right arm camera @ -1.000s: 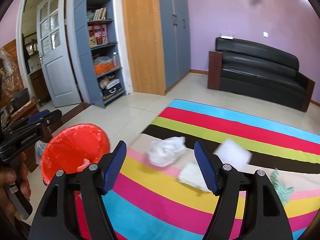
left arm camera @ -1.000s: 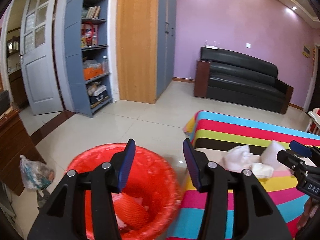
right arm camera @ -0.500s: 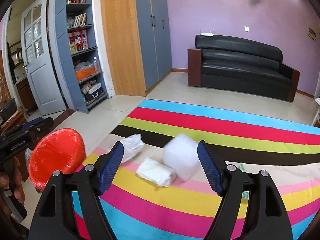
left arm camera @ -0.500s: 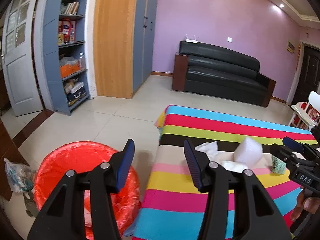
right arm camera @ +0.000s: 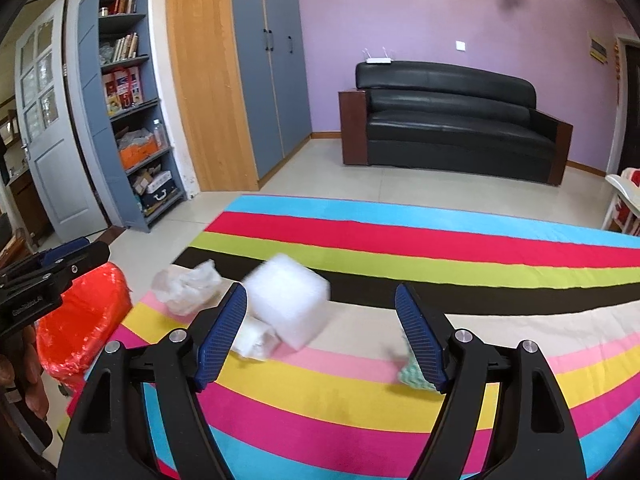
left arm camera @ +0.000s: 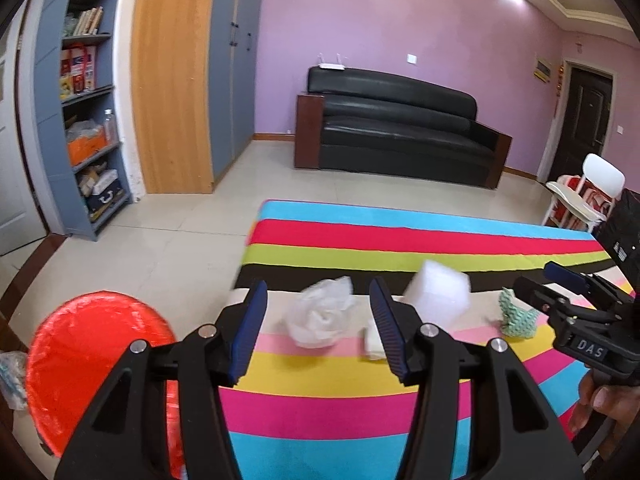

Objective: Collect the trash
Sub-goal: 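Move both open tools back over the remaining trash, then grasp the green zigzag cloth with the right tool while the left tool grasps the white paper roll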

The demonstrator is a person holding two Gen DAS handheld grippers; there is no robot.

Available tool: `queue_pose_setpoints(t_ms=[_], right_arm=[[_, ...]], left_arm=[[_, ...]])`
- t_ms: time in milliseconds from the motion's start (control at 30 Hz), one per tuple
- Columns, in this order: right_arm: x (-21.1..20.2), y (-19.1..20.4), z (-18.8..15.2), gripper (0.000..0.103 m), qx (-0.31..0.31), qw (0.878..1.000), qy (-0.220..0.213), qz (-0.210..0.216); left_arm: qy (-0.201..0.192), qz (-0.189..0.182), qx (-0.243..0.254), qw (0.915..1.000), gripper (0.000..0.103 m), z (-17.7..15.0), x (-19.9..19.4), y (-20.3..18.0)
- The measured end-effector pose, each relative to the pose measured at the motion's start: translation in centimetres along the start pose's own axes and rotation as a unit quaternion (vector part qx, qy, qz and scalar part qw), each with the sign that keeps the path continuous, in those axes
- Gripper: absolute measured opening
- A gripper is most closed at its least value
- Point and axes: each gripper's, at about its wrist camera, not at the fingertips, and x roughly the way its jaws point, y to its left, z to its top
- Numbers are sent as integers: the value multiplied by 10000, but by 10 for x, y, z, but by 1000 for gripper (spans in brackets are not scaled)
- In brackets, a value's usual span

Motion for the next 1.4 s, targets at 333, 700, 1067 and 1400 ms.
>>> queue_pose_setpoints(t_ms=[333,700,1067,1400], right_arm=[[6,-41,-9,78,151,9998,159,-39],[27,-60,-15,79,295,9981,505,-168],[43,-60,-23,82,185,9952,848,-443],[58,-70,-34,83,258,9912,1199,-499]], left_arm=[[232,-350,194,9989,60,-7,31,-40],[700,-563,360,9953,66,-28,73,-63],[1010,-664,465,9916,72,-40,100,-75],[1210,-598,456,9898,72,-42,121,-73]])
